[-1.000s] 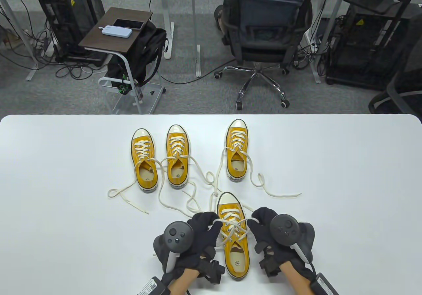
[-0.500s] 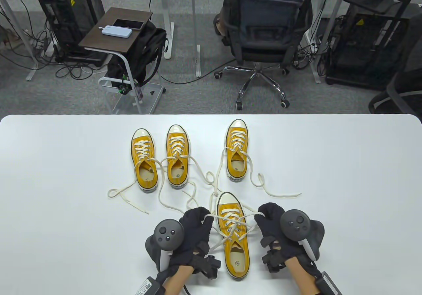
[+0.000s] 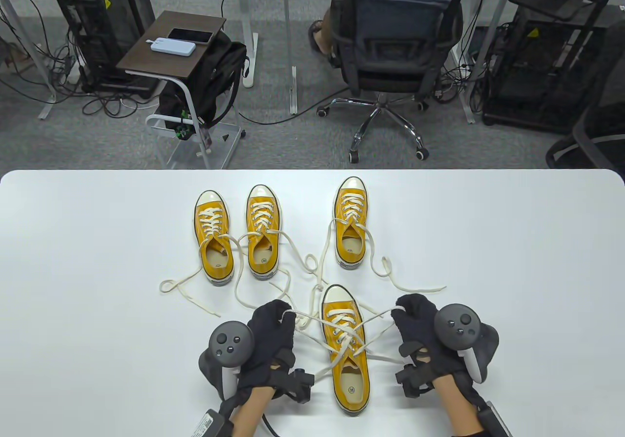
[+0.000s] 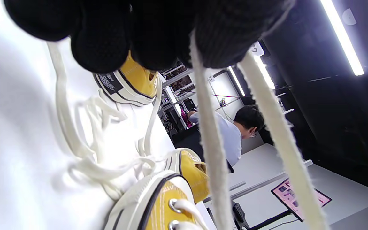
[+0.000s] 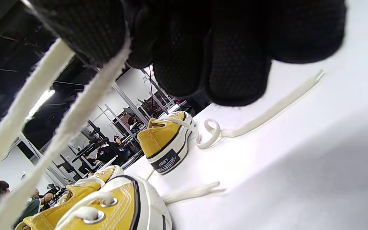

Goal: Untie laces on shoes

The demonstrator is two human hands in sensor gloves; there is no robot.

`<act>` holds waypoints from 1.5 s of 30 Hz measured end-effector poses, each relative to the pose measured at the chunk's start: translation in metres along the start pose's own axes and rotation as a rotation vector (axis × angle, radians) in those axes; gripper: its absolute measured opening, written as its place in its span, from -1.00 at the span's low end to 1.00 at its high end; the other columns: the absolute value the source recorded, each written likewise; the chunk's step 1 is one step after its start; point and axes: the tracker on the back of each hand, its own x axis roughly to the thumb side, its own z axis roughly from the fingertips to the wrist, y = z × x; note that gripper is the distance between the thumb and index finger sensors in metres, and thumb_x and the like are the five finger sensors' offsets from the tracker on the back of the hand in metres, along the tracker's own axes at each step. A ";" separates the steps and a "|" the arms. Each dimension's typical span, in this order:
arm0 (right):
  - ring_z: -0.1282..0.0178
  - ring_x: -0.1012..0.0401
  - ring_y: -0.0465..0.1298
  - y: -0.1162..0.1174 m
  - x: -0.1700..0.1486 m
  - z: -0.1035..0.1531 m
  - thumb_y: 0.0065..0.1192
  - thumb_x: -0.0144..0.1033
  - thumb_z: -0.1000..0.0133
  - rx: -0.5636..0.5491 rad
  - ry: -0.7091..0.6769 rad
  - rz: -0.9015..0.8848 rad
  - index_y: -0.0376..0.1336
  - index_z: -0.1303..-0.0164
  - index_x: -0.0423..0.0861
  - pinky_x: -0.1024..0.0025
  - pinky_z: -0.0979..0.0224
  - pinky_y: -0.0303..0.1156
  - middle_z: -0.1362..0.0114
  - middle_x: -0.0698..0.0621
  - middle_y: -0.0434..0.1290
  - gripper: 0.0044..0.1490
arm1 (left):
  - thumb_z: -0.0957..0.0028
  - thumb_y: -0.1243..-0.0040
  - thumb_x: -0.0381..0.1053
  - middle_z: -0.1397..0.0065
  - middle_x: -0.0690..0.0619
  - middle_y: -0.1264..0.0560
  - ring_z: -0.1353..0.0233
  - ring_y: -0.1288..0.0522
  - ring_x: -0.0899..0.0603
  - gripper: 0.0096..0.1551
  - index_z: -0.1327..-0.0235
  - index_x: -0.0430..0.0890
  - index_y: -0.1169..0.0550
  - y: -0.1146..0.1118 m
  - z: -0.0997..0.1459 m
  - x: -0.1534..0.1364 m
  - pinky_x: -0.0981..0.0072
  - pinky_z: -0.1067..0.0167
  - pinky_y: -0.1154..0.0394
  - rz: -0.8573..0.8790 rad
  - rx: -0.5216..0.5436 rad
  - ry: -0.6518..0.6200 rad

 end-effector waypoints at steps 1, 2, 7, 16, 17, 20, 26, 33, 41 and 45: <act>0.05 -0.08 0.65 0.000 0.000 -0.001 0.36 -0.09 -0.01 -0.004 0.003 -0.009 0.34 -0.11 0.00 -0.07 -0.03 0.52 -0.18 -0.14 0.58 -0.51 | -0.04 -0.17 0.11 -0.35 -0.08 -0.49 -0.22 -0.54 -0.30 -0.57 -0.16 0.07 -0.55 0.001 -0.001 -0.001 -0.14 -0.11 -0.51 -0.004 0.002 0.007; 0.04 -0.08 0.64 -0.001 0.000 -0.002 0.35 -0.15 -0.02 0.000 0.006 -0.014 0.33 -0.14 -0.01 -0.07 -0.03 0.52 -0.19 -0.14 0.58 -0.51 | -0.05 -0.17 0.09 -0.36 -0.08 -0.48 -0.22 -0.53 -0.30 -0.56 -0.18 0.06 -0.54 0.002 -0.001 -0.001 -0.14 -0.12 -0.51 -0.003 0.007 0.010; 0.04 -0.09 0.65 -0.005 -0.006 -0.004 0.35 -0.18 -0.03 -0.011 0.029 -0.038 0.33 -0.15 -0.02 -0.07 -0.03 0.52 -0.18 -0.14 0.58 -0.51 | -0.05 -0.16 0.10 -0.37 -0.08 -0.47 -0.23 -0.53 -0.31 -0.56 -0.19 0.06 -0.53 0.010 -0.003 -0.003 -0.14 -0.12 -0.50 0.008 0.045 0.016; 0.05 -0.09 0.65 -0.019 -0.024 -0.009 0.34 -0.15 -0.03 -0.041 0.117 -0.126 0.33 -0.14 -0.02 -0.07 -0.02 0.52 -0.19 -0.15 0.58 -0.51 | -0.06 -0.14 0.09 -0.38 -0.09 -0.46 -0.24 -0.52 -0.32 -0.56 -0.19 0.05 -0.52 0.026 -0.008 -0.010 -0.14 -0.12 -0.50 0.032 0.112 0.051; 0.04 -0.09 0.64 -0.021 -0.026 -0.010 0.34 -0.15 -0.03 -0.038 0.131 -0.150 0.33 -0.14 -0.02 -0.07 -0.03 0.52 -0.20 -0.15 0.57 -0.51 | -0.06 -0.14 0.10 -0.38 -0.09 -0.46 -0.24 -0.52 -0.31 -0.55 -0.19 0.05 -0.52 0.029 -0.009 -0.011 -0.14 -0.12 -0.50 0.036 0.120 0.057; 0.05 -0.09 0.64 -0.027 -0.033 -0.012 0.34 -0.15 -0.04 -0.054 0.175 -0.201 0.33 -0.14 -0.02 -0.07 -0.02 0.52 -0.20 -0.16 0.57 -0.51 | -0.06 -0.14 0.10 -0.38 -0.09 -0.46 -0.24 -0.52 -0.32 -0.55 -0.19 0.05 -0.52 0.036 -0.011 -0.015 -0.14 -0.12 -0.50 0.049 0.142 0.074; 0.06 -0.09 0.65 -0.034 -0.045 -0.015 0.34 -0.14 -0.03 -0.075 0.231 -0.219 0.34 -0.14 -0.02 -0.07 -0.01 0.52 -0.19 -0.16 0.58 -0.51 | -0.06 -0.14 0.10 -0.38 -0.11 -0.46 -0.23 -0.52 -0.33 -0.56 -0.19 0.05 -0.54 0.043 -0.014 -0.019 -0.15 -0.12 -0.50 0.047 0.157 0.092; 0.15 -0.07 0.66 -0.043 -0.055 -0.016 0.38 -0.13 -0.01 -0.102 0.280 -0.229 0.38 -0.11 -0.04 -0.06 0.04 0.53 -0.03 -0.11 0.62 -0.51 | -0.05 -0.18 0.09 -0.36 -0.11 -0.50 -0.21 -0.54 -0.34 -0.57 -0.16 0.06 -0.60 0.048 -0.015 -0.019 -0.16 -0.10 -0.50 0.015 0.165 0.088; 0.23 -0.06 0.68 -0.023 -0.042 -0.012 0.52 -0.19 0.07 0.008 0.203 -0.039 0.49 -0.03 -0.08 -0.07 0.10 0.55 0.08 -0.10 0.69 -0.51 | 0.03 -0.36 0.08 -0.20 -0.03 -0.66 -0.15 -0.60 -0.31 -0.61 -0.03 0.12 -0.77 0.036 -0.015 -0.005 -0.17 -0.08 -0.52 -0.210 0.067 0.020; 0.21 -0.07 0.68 -0.011 -0.033 -0.012 0.52 -0.24 0.07 0.054 0.161 0.045 0.51 -0.05 -0.06 -0.08 0.08 0.54 0.03 -0.12 0.69 -0.52 | 0.00 -0.30 0.02 -0.24 -0.03 -0.64 -0.18 -0.59 -0.31 -0.57 -0.14 0.10 -0.73 0.024 -0.014 -0.004 -0.17 -0.09 -0.52 -0.348 0.001 0.005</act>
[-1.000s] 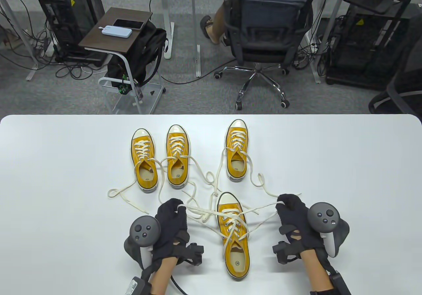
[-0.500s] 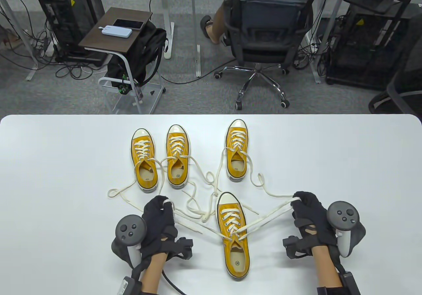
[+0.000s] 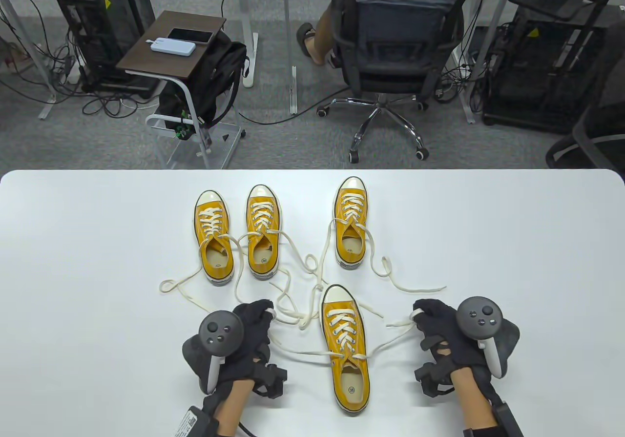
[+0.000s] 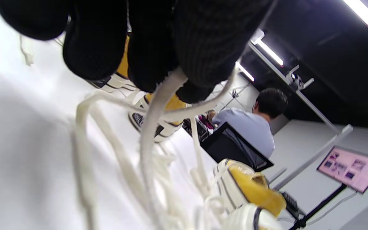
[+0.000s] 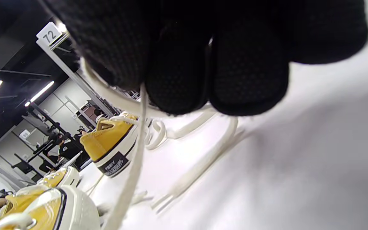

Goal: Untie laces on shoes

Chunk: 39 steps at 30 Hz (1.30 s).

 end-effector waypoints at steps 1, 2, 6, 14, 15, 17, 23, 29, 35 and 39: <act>0.20 -0.08 0.68 0.002 0.001 0.000 0.51 -0.26 0.06 0.009 -0.004 0.003 0.51 -0.06 -0.08 -0.09 0.08 0.54 0.01 -0.14 0.69 -0.52 | -0.01 -0.29 0.00 -0.26 -0.04 -0.64 -0.19 -0.58 -0.31 -0.56 -0.17 0.10 -0.71 -0.002 0.000 0.000 -0.17 -0.10 -0.52 -0.012 -0.015 0.001; 0.20 -0.08 0.67 0.004 0.002 0.000 0.50 -0.28 0.05 0.032 -0.005 0.020 0.50 -0.08 -0.10 -0.09 0.07 0.54 0.00 -0.15 0.69 -0.52 | -0.02 -0.28 -0.01 -0.27 -0.05 -0.63 -0.20 -0.58 -0.32 -0.54 -0.20 0.08 -0.70 -0.005 -0.001 0.001 -0.17 -0.10 -0.51 -0.030 -0.038 0.001; 0.17 -0.09 0.66 0.010 0.004 0.001 0.46 -0.32 0.02 0.067 -0.016 0.080 0.48 -0.12 -0.12 -0.10 0.05 0.53 -0.04 -0.17 0.67 -0.51 | -0.04 -0.23 -0.08 -0.37 -0.06 -0.56 -0.26 -0.54 -0.33 -0.48 -0.31 0.04 -0.62 -0.012 -0.002 0.002 -0.17 -0.13 -0.50 -0.089 -0.095 0.015; 0.09 -0.11 0.64 0.010 0.002 -0.001 0.35 -0.42 -0.04 0.084 0.013 0.129 0.41 -0.26 -0.17 -0.10 0.01 0.51 -0.18 -0.22 0.61 -0.46 | -0.05 -0.14 -0.19 -0.48 -0.10 -0.46 -0.34 -0.47 -0.36 -0.42 -0.42 0.01 -0.53 -0.006 -0.004 0.002 -0.20 -0.18 -0.45 -0.112 -0.104 0.049; 0.08 -0.11 0.64 0.008 0.002 -0.001 0.34 -0.41 -0.05 0.069 0.018 0.124 0.39 -0.27 -0.18 -0.10 0.00 0.51 -0.19 -0.22 0.60 -0.45 | -0.06 -0.14 -0.18 -0.48 -0.10 -0.45 -0.35 -0.46 -0.37 -0.41 -0.43 0.01 -0.52 -0.003 -0.004 0.002 -0.20 -0.19 -0.45 -0.111 -0.104 0.054; 0.07 -0.12 0.64 0.004 0.001 -0.001 0.33 -0.39 -0.05 0.053 0.021 0.116 0.39 -0.28 -0.17 -0.11 0.00 0.50 -0.20 -0.23 0.60 -0.45 | -0.06 -0.13 -0.16 -0.49 -0.12 -0.44 -0.36 -0.45 -0.38 -0.40 -0.44 0.01 -0.51 0.000 -0.004 0.000 -0.22 -0.21 -0.43 -0.086 -0.109 0.062; 0.06 -0.13 0.63 -0.005 -0.002 -0.001 0.34 -0.35 -0.05 0.023 0.042 0.090 0.39 -0.28 -0.16 -0.11 -0.02 0.50 -0.23 -0.25 0.59 -0.44 | -0.09 -0.13 0.10 -0.49 -0.21 -0.43 -0.37 -0.42 -0.43 -0.38 -0.45 0.02 -0.54 0.011 -0.005 -0.005 -0.26 -0.22 -0.41 0.038 -0.099 0.067; 0.05 -0.16 0.62 -0.002 0.019 0.012 0.34 -0.11 -0.04 0.067 -0.078 0.101 0.36 -0.32 -0.16 -0.13 -0.01 0.49 -0.23 -0.29 0.58 -0.32 | -0.08 -0.13 0.14 -0.49 -0.22 -0.42 -0.37 -0.42 -0.44 -0.36 -0.46 0.02 -0.53 0.012 -0.005 -0.004 -0.26 -0.23 -0.40 0.040 -0.108 0.064; -0.05 -0.23 0.56 0.034 0.068 0.047 0.30 0.12 -0.02 0.310 -0.296 0.293 0.18 -0.49 -0.28 -0.20 -0.09 0.43 -0.31 -0.35 0.50 -0.01 | -0.10 -0.10 0.12 -0.48 -0.21 -0.44 -0.36 -0.42 -0.43 -0.38 -0.44 0.02 -0.55 0.011 -0.004 -0.003 -0.26 -0.23 -0.41 0.042 -0.128 0.059; -0.06 -0.22 0.55 0.066 0.078 0.062 0.30 0.22 0.02 0.455 -0.332 0.416 0.06 -0.54 -0.37 -0.20 -0.11 0.41 -0.31 -0.35 0.47 0.17 | -0.09 -0.12 0.15 -0.48 -0.22 -0.44 -0.36 -0.43 -0.44 -0.37 -0.44 0.02 -0.55 0.013 -0.004 -0.001 -0.26 -0.22 -0.41 0.055 -0.121 0.049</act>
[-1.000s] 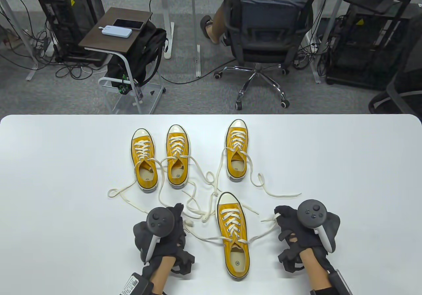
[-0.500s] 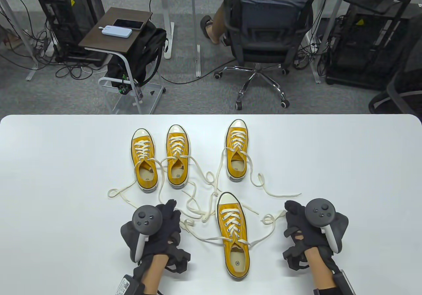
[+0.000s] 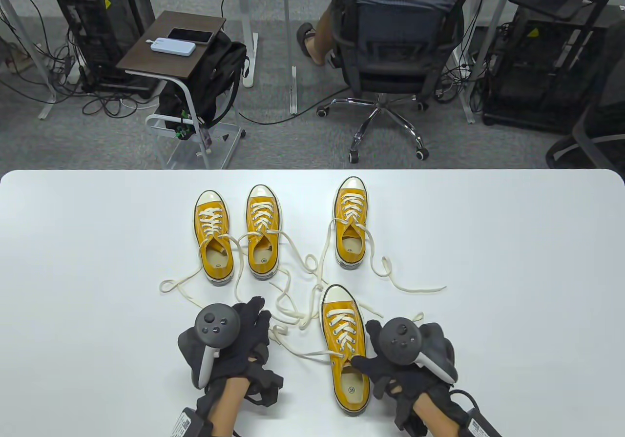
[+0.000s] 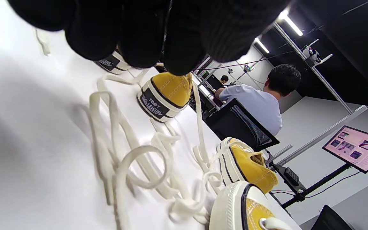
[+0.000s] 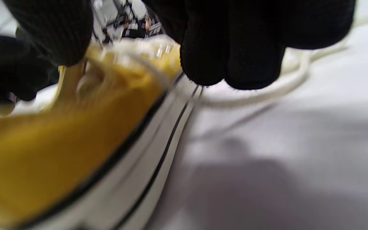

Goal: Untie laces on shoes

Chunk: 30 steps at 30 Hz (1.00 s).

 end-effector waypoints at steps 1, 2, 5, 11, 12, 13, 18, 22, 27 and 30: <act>-0.05 -0.21 0.55 0.007 0.003 -0.002 0.30 0.24 0.03 0.042 0.009 0.044 0.03 -0.54 -0.40 -0.20 -0.10 0.41 -0.29 -0.35 0.48 0.22 | -0.09 -0.12 0.15 -0.48 -0.22 -0.44 -0.36 -0.42 -0.44 -0.37 -0.45 0.02 -0.55 0.000 0.000 0.000 -0.26 -0.22 -0.40 0.000 0.000 -0.002; -0.02 -0.20 0.56 0.011 0.004 -0.003 0.30 0.24 0.03 0.074 0.021 0.085 0.01 -0.53 -0.42 -0.19 -0.08 0.43 -0.27 -0.34 0.49 0.24 | -0.09 -0.12 0.15 -0.48 -0.22 -0.44 -0.36 -0.43 -0.43 -0.37 -0.44 0.02 -0.55 0.000 0.000 0.000 -0.26 -0.22 -0.41 0.000 -0.001 -0.003; 0.18 -0.09 0.64 0.019 0.006 -0.005 0.28 0.19 -0.02 0.076 0.042 0.120 0.00 -0.47 -0.49 -0.07 0.07 0.51 -0.02 -0.18 0.61 0.20 | -0.09 -0.12 0.16 -0.48 -0.22 -0.44 -0.36 -0.43 -0.44 -0.36 -0.44 0.02 -0.55 0.000 0.000 0.001 -0.26 -0.22 -0.41 0.003 -0.003 -0.008; 0.61 0.12 0.67 0.020 0.007 -0.002 0.30 -0.09 -0.08 -0.031 0.058 0.105 0.18 -0.30 -0.53 0.14 0.42 0.58 0.46 -0.01 0.67 -0.12 | -0.09 -0.12 0.16 -0.48 -0.22 -0.44 -0.36 -0.43 -0.44 -0.36 -0.44 0.02 -0.55 0.002 -0.001 -0.001 -0.26 -0.23 -0.40 0.017 0.002 -0.004; 0.66 0.13 0.65 0.021 0.007 -0.001 0.29 -0.14 -0.08 -0.073 0.057 0.109 0.20 -0.27 -0.52 0.16 0.46 0.57 0.50 -0.01 0.67 -0.17 | -0.09 -0.12 0.16 -0.47 -0.22 -0.44 -0.36 -0.43 -0.44 -0.36 -0.44 0.01 -0.55 0.003 -0.002 -0.002 -0.26 -0.23 -0.40 0.022 0.004 -0.003; 0.68 0.14 0.65 0.020 0.007 0.000 0.28 -0.17 -0.08 -0.105 0.043 0.123 0.22 -0.26 -0.51 0.17 0.48 0.57 0.52 0.00 0.66 -0.21 | -0.09 -0.12 0.16 -0.48 -0.22 -0.44 -0.36 -0.43 -0.44 -0.36 -0.44 0.01 -0.55 0.003 -0.002 -0.003 -0.27 -0.22 -0.40 0.030 0.001 0.002; 0.73 0.15 0.62 0.013 0.006 0.003 0.27 -0.21 -0.08 -0.150 0.033 0.078 0.27 -0.24 -0.48 0.19 0.52 0.56 0.57 -0.02 0.65 -0.27 | -0.09 -0.12 0.16 -0.48 -0.23 -0.44 -0.36 -0.42 -0.44 -0.36 -0.44 0.01 -0.56 0.007 -0.003 -0.004 -0.27 -0.23 -0.40 0.050 0.010 0.006; 0.73 0.14 0.63 0.004 0.007 0.006 0.28 -0.22 -0.08 -0.172 0.026 0.045 0.28 -0.24 -0.47 0.18 0.52 0.56 0.58 -0.02 0.66 -0.29 | -0.09 -0.12 0.17 -0.48 -0.22 -0.44 -0.36 -0.42 -0.44 -0.36 -0.44 0.01 -0.56 0.009 -0.003 -0.004 -0.27 -0.23 -0.40 0.058 0.015 0.004; 0.72 0.12 0.62 -0.015 0.010 0.010 0.28 -0.23 -0.08 -0.237 0.022 0.027 0.28 -0.25 -0.46 0.17 0.51 0.55 0.57 -0.04 0.65 -0.29 | -0.09 -0.12 0.17 -0.48 -0.22 -0.44 -0.36 -0.42 -0.44 -0.36 -0.44 0.01 -0.56 0.009 -0.004 -0.004 -0.27 -0.23 -0.40 0.067 0.019 0.003; 0.72 0.12 0.62 -0.034 0.010 0.012 0.29 -0.23 -0.08 -0.292 0.026 0.015 0.29 -0.25 -0.46 0.16 0.50 0.55 0.57 -0.04 0.65 -0.29 | -0.09 -0.12 0.17 -0.48 -0.23 -0.44 -0.36 -0.42 -0.44 -0.36 -0.43 0.01 -0.56 0.010 -0.003 -0.004 -0.27 -0.23 -0.40 0.065 0.019 0.003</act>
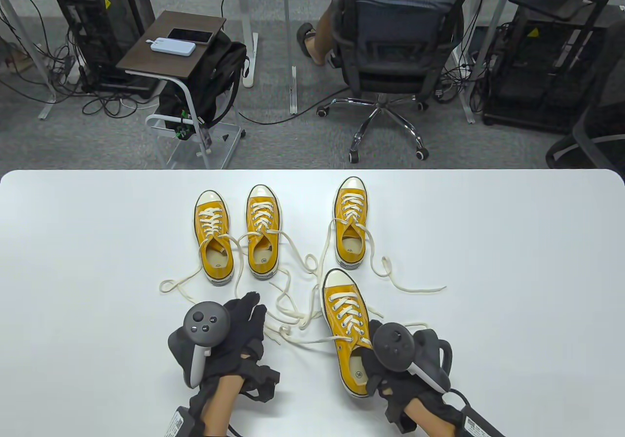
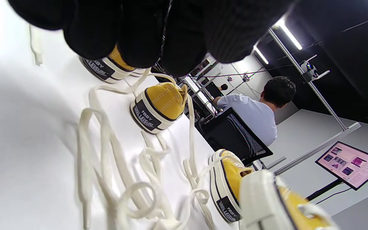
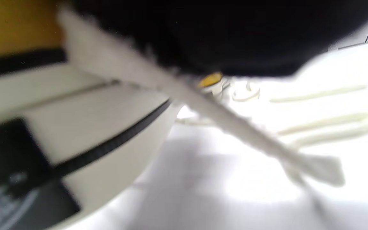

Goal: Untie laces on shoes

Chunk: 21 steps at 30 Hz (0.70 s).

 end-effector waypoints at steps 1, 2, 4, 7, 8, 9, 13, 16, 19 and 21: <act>0.71 0.11 0.62 -0.006 0.000 -0.001 0.29 -0.23 -0.08 -0.015 0.005 -0.003 0.29 -0.25 -0.46 0.16 0.50 0.55 0.57 -0.04 0.66 -0.29 | -0.09 -0.12 0.17 -0.48 -0.23 -0.44 -0.36 -0.42 -0.44 -0.36 -0.44 0.01 -0.56 0.000 0.000 0.000 -0.27 -0.23 -0.40 -0.001 -0.001 0.000; 0.71 0.11 0.62 -0.015 -0.001 -0.003 0.29 -0.23 -0.08 -0.031 0.009 -0.008 0.29 -0.25 -0.46 0.16 0.50 0.55 0.56 -0.04 0.66 -0.29 | -0.09 -0.12 0.17 -0.48 -0.23 -0.44 -0.36 -0.42 -0.45 -0.36 -0.44 0.00 -0.56 0.000 0.000 0.000 -0.27 -0.23 -0.40 -0.002 -0.001 0.000; 0.70 0.10 0.62 -0.035 -0.004 -0.009 0.29 -0.23 -0.08 -0.068 0.024 -0.019 0.28 -0.26 -0.45 0.15 0.49 0.54 0.56 -0.05 0.65 -0.29 | -0.09 -0.12 0.17 -0.48 -0.23 -0.44 -0.36 -0.42 -0.44 -0.36 -0.44 0.01 -0.56 0.000 0.000 0.001 -0.27 -0.23 -0.40 -0.008 -0.004 0.000; 0.68 0.09 0.62 -0.058 -0.007 -0.018 0.29 -0.23 -0.09 -0.127 0.043 -0.016 0.28 -0.27 -0.44 0.14 0.47 0.54 0.55 -0.05 0.65 -0.29 | -0.09 -0.12 0.17 -0.48 -0.23 -0.44 -0.36 -0.42 -0.45 -0.36 -0.44 0.01 -0.56 0.000 0.000 0.001 -0.27 -0.23 -0.40 -0.012 -0.007 0.002; 0.68 0.09 0.62 -0.067 -0.010 -0.023 0.29 -0.23 -0.09 -0.151 0.054 -0.009 0.28 -0.28 -0.44 0.13 0.47 0.54 0.54 -0.05 0.65 -0.29 | -0.09 -0.12 0.17 -0.48 -0.23 -0.44 -0.36 -0.42 -0.44 -0.36 -0.43 0.01 -0.56 0.000 0.001 0.001 -0.27 -0.23 -0.40 -0.012 -0.008 0.003; 0.68 0.09 0.62 -0.076 -0.013 -0.030 0.29 -0.22 -0.09 -0.168 0.069 0.000 0.28 -0.28 -0.43 0.14 0.47 0.54 0.54 -0.05 0.66 -0.29 | -0.09 -0.11 0.17 -0.48 -0.23 -0.44 -0.36 -0.42 -0.44 -0.36 -0.44 0.01 -0.56 0.000 0.001 0.001 -0.27 -0.23 -0.40 -0.011 -0.008 0.005; 0.66 0.07 0.62 -0.097 -0.024 -0.052 0.29 -0.22 -0.09 -0.219 0.124 0.008 0.28 -0.29 -0.42 0.12 0.44 0.53 0.52 -0.06 0.65 -0.29 | -0.09 -0.12 0.17 -0.48 -0.23 -0.44 -0.36 -0.42 -0.45 -0.36 -0.44 0.01 -0.56 0.001 0.001 0.001 -0.27 -0.23 -0.39 -0.006 -0.007 0.008; 0.64 0.07 0.62 -0.102 -0.038 -0.075 0.29 -0.20 -0.09 -0.253 0.181 0.084 0.29 -0.30 -0.38 0.11 0.42 0.53 0.50 -0.06 0.66 -0.30 | -0.09 -0.11 0.17 -0.48 -0.23 -0.43 -0.36 -0.41 -0.45 -0.36 -0.44 0.01 -0.56 0.002 0.001 0.001 -0.27 -0.23 -0.39 -0.010 -0.008 0.010; 0.61 0.06 0.62 -0.100 -0.052 -0.099 0.29 -0.20 -0.09 -0.248 0.235 0.138 0.28 -0.31 -0.36 0.11 0.40 0.53 0.49 -0.06 0.65 -0.30 | -0.09 -0.11 0.18 -0.48 -0.23 -0.43 -0.36 -0.42 -0.45 -0.35 -0.44 0.01 -0.55 0.003 0.000 0.000 -0.27 -0.23 -0.39 -0.019 -0.008 0.015; 0.61 0.06 0.62 -0.095 -0.065 -0.118 0.28 -0.19 -0.09 -0.236 0.280 0.152 0.28 -0.31 -0.35 0.10 0.39 0.53 0.49 -0.06 0.65 -0.30 | -0.09 -0.11 0.18 -0.48 -0.23 -0.43 -0.36 -0.42 -0.44 -0.36 -0.44 0.01 -0.55 0.005 -0.001 -0.001 -0.27 -0.23 -0.39 -0.019 -0.002 0.021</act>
